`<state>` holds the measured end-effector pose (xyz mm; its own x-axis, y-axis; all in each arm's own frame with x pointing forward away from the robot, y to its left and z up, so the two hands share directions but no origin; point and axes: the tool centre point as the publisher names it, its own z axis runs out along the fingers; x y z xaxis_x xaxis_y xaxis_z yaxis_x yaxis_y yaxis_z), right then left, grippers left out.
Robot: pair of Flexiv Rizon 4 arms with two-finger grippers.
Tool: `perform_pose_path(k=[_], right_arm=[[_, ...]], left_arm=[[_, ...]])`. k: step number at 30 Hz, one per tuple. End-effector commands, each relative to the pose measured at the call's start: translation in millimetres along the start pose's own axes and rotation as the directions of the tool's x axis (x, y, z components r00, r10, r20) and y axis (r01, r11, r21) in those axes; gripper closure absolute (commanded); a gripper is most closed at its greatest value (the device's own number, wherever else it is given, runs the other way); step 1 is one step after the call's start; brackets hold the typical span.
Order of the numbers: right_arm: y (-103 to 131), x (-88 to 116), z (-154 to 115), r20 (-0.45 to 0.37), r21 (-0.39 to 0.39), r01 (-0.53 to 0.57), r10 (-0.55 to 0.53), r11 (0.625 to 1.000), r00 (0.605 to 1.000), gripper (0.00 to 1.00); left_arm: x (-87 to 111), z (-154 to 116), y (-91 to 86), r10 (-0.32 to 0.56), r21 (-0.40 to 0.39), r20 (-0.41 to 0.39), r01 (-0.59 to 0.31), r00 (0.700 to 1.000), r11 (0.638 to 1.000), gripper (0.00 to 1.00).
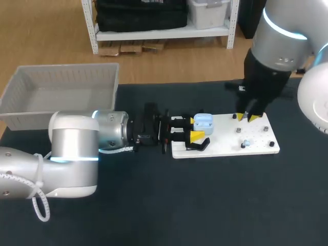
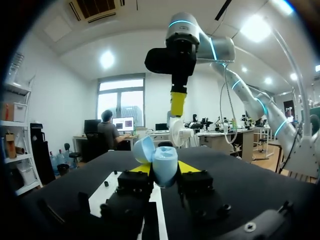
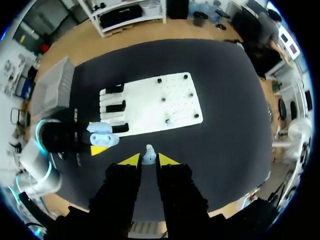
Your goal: Pick up each earbud case from the left stands, insert the matching earbuds, close the lid, and place the case in the box.
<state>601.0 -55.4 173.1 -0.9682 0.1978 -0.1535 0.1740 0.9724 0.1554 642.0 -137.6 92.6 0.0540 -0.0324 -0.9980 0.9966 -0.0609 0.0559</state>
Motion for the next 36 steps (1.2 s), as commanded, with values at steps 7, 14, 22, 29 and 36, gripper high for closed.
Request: perform_pose_path(k=[7, 14, 22, 29, 36], right_arm=[[10, 9, 3, 0.025, 0.081, -0.102, 0.1, 0.991, 0.995, 1.0], [17, 10, 7, 0.019, 0.083, -0.104, 0.103, 0.991, 0.994, 1.0], [17, 10, 7, 0.019, 0.083, -0.104, 0.103, 0.991, 0.994, 1.0], [21, 10, 6, 0.019, 0.068, -0.147, 0.146, 0.987, 0.989, 1.0], [40, -2, 10, 0.065, 0.105, -0.355, 0.349, 0.929, 0.935, 1.0]], left_arm=[[4.6, 13, 0.7, 0.015, -0.013, -0.039, -0.016, 0.999, 1.0, 1.0], [4.7, 18, -0.2, 0.02, -0.009, -0.041, -0.02, 0.999, 1.0, 1.0], [4.7, 18, -0.2, 0.02, -0.009, -0.041, -0.02, 0.999, 1.0, 1.0], [4.7, 18, -0.2, 0.02, -0.009, -0.041, -0.02, 0.999, 1.0, 1.0], [4.7, 18, -0.2, 0.02, -0.009, -0.041, -0.02, 0.999, 1.0, 1.0]])
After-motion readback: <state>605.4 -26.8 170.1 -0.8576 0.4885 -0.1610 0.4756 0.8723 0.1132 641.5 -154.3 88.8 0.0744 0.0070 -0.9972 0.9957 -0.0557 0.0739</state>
